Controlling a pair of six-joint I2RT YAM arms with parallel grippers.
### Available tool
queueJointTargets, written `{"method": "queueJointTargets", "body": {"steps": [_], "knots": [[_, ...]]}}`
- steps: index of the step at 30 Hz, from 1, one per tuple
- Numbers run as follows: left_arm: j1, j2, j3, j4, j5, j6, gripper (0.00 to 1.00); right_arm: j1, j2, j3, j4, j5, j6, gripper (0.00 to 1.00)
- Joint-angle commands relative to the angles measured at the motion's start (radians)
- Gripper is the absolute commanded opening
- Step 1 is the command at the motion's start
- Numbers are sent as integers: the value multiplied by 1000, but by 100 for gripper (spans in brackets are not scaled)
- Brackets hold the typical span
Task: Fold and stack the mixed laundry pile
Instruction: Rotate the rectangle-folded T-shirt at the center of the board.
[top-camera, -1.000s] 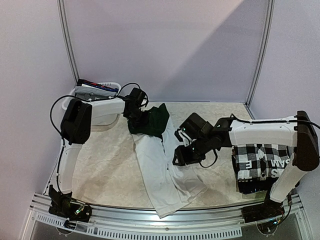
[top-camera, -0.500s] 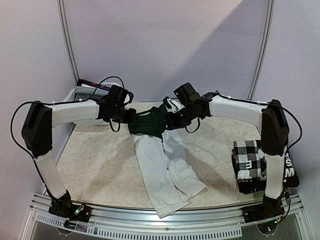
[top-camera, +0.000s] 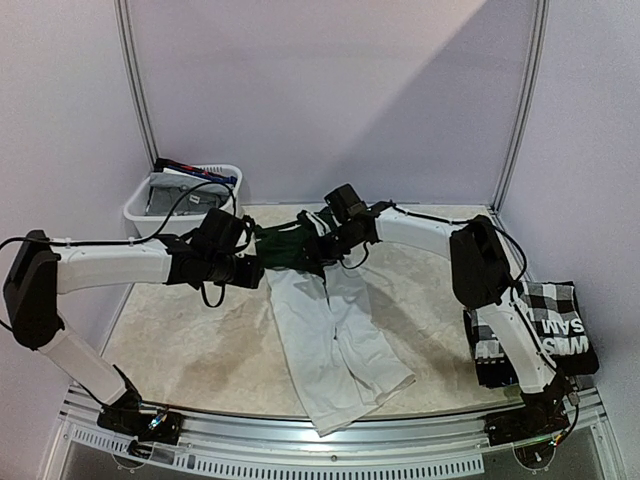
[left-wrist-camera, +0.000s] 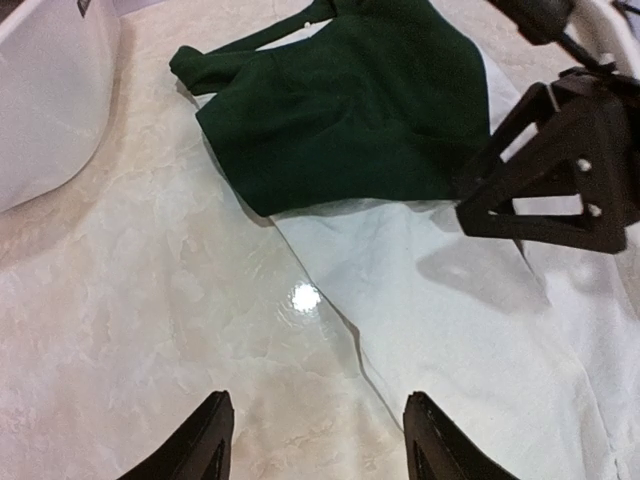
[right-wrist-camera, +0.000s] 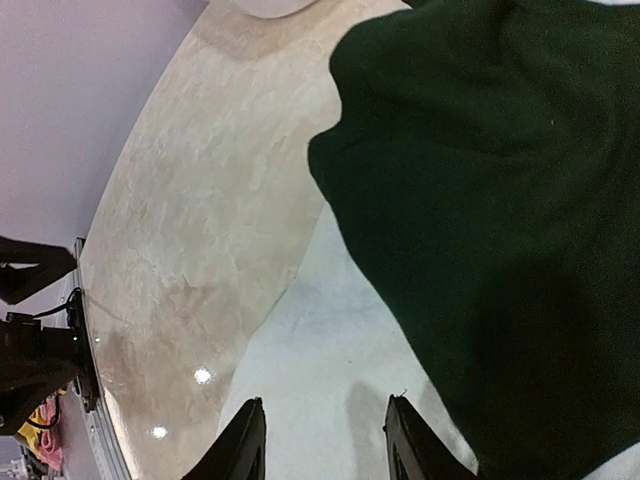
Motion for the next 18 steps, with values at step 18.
{"method": "queueJointTargets", "body": {"steps": [18], "knots": [[-196,-21,24,-81,-161,-51,59,-206,178,49,29,-44,204,36]]}}
